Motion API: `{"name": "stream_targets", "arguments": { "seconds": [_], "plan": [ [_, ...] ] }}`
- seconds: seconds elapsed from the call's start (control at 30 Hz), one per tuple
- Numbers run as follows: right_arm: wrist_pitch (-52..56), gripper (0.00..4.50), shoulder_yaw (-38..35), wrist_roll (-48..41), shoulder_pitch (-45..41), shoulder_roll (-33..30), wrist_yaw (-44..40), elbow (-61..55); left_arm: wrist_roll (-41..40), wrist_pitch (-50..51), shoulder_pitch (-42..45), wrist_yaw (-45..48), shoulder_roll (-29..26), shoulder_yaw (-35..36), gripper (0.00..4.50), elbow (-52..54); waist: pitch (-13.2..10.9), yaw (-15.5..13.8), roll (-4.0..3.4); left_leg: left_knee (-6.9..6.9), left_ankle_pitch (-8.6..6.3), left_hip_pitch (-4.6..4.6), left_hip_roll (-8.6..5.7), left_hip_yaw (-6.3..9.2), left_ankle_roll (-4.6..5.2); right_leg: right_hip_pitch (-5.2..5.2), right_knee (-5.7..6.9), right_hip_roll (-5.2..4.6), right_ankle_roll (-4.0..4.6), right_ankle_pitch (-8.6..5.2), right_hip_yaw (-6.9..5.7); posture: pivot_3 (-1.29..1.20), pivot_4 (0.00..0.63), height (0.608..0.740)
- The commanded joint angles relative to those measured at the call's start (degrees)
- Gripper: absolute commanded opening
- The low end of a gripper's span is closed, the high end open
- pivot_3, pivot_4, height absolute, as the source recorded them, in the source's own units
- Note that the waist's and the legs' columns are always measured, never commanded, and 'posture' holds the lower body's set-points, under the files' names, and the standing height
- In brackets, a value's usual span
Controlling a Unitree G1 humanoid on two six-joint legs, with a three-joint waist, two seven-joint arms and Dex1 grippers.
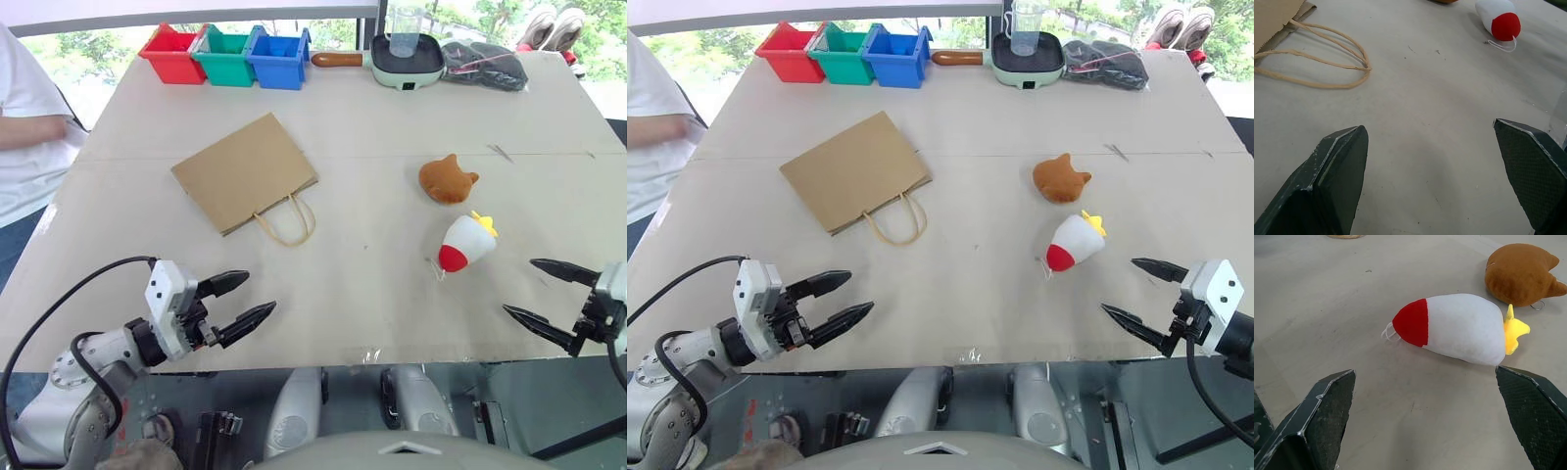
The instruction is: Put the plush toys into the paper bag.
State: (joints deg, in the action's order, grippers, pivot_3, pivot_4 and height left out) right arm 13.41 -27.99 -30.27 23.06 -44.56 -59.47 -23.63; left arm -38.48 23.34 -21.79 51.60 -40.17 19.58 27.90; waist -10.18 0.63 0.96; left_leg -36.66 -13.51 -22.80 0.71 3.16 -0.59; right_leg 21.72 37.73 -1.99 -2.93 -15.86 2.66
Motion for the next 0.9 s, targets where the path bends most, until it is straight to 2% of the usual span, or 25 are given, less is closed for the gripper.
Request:
{"name": "stream_targets", "arguments": {
  "seconds": [0.03,0.1,0.2,0.27,0.47,0.73,0.77,0.83,0.9],
  "plan": [
    [-1.95,4.50,1.14,0.14,-1.66,1.63,1.62,-2.85,1.72,-1.43,3.70,-0.65,-0.63,-0.05,4.42,-1.45,0.00,-0.01,0.00,0.00,0.00,0.00,0.00,0.00,0.00,0.00,0.00,0.00,0.00,0.00,0.00,0.00,0.150,0.740],
    [-0.35,4.50,5.08,-0.99,-4.23,3.49,4.77,-7.73,4.01,-3.30,8.51,-0.77,-2.45,1.00,4.42,-4.39,-0.01,-0.08,0.03,-0.02,0.00,0.01,-0.02,-0.11,-0.01,-0.01,0.04,0.05,-0.04,-0.02,-0.07,0.00,0.150,0.740],
    [0.93,4.50,6.54,-1.08,-5.52,4.29,6.43,-10.08,5.24,-4.02,10.73,0.48,-3.73,1.98,4.42,-6.74,0.00,0.05,-0.04,-0.12,0.01,-0.02,0.11,-0.06,-0.02,0.02,0.15,0.20,-0.13,-0.08,-0.15,0.00,0.150,0.740],
    [1.19,4.50,8.37,-0.62,-6.60,4.24,6.98,-11.27,9.22,-7.78,12.56,1.75,-5.13,0.51,4.42,-10.18,0.01,0.15,-0.01,-0.10,0.00,0.02,0.17,-0.11,-0.01,0.01,0.10,0.14,-0.04,-0.02,0.02,0.00,0.150,0.740],
    [4.85,4.50,16.21,-1.14,-11.37,4.98,11.26,-17.97,25.12,-21.85,25.00,1.15,-7.94,-8.56,4.42,-23.92,-0.01,-0.20,0.04,-0.11,-0.03,-0.07,-0.07,-0.21,0.04,0.05,0.06,0.11,-0.04,0.10,-0.08,0.00,0.150,0.740],
    [4.02,4.50,20.07,2.93,-11.32,6.29,15.01,-18.33,39.75,-42.33,38.09,-1.77,-5.66,-19.46,4.42,-38.87,0.00,-0.09,0.10,-0.10,-0.04,-0.10,-0.09,-0.21,0.05,0.04,0.05,0.03,-0.15,0.18,-0.10,0.00,0.150,0.740],
    [3.55,4.50,20.17,3.80,-10.84,6.46,15.55,-18.48,39.32,-42.05,39.73,-1.69,-4.49,-20.21,4.04,-40.13,0.00,-0.13,0.10,-0.10,-0.04,-0.11,-0.11,-0.21,0.05,0.05,0.07,0.04,-0.16,0.18,-0.11,0.00,0.150,0.740],
    [3.62,4.50,20.20,4.44,-9.70,6.97,16.69,-19.40,36.48,-41.11,41.51,0.65,-2.52,-21.09,3.62,-41.10,0.01,-0.22,0.11,-0.12,-0.04,-0.11,-0.13,-0.19,0.05,0.04,0.12,0.04,-0.16,0.19,-0.14,0.00,0.150,0.740],
    [4.50,4.50,20.22,4.58,-8.99,7.43,17.98,-20.03,34.34,-40.69,41.93,3.06,-1.59,-21.23,2.82,-41.55,0.01,0.08,0.11,-0.15,-0.04,-0.12,-0.13,-0.19,0.05,0.04,0.14,0.05,-0.17,0.19,-0.13,0.00,0.150,0.740]
  ]
}}
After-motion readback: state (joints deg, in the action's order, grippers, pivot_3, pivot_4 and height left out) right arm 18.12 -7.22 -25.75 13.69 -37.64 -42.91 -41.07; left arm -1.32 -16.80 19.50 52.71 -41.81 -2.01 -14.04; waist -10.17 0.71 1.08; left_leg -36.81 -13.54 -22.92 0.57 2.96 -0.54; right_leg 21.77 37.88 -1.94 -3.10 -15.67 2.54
